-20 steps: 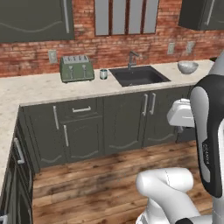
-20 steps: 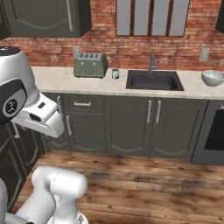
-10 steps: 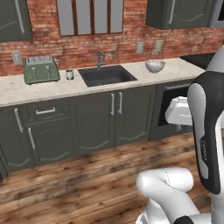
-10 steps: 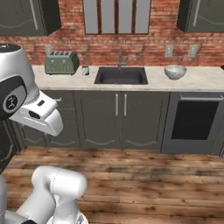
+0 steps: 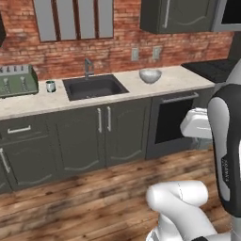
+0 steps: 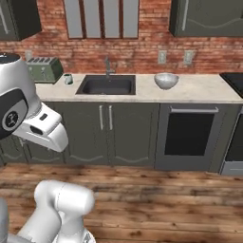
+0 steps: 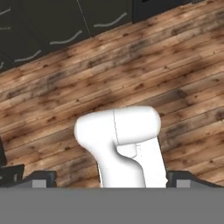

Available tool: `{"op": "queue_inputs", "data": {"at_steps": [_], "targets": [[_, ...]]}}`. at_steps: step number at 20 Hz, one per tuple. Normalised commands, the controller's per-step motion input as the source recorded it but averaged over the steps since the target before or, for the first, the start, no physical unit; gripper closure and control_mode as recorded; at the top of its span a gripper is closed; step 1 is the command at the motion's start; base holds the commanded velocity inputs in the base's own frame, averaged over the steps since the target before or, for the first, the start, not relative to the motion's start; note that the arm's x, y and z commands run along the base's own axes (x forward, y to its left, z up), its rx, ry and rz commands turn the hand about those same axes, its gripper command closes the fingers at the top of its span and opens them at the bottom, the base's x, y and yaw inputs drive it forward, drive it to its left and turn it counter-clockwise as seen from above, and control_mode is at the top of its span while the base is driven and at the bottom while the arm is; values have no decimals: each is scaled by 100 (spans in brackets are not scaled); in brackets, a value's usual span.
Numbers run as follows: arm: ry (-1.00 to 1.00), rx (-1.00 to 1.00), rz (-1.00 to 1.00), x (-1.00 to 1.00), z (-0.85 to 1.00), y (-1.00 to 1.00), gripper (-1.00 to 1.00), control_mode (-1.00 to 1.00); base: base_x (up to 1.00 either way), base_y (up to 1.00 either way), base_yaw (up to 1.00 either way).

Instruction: Clear the mugs and bowl far away from the sink.

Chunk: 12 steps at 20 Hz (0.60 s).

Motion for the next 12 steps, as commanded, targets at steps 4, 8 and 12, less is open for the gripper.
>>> {"op": "queue_inputs", "data": {"at_steps": [4, 8, 12], "targets": [[0, 0, 0, 0, 0, 0, -100, 100, 100, -4, 0], [0, 0, 0, 0, 0, 0, -100, 100, 100, 0, 0], [0, 0, 0, 0, 0, 0, -100, 100, 100, 61, 0]]}}
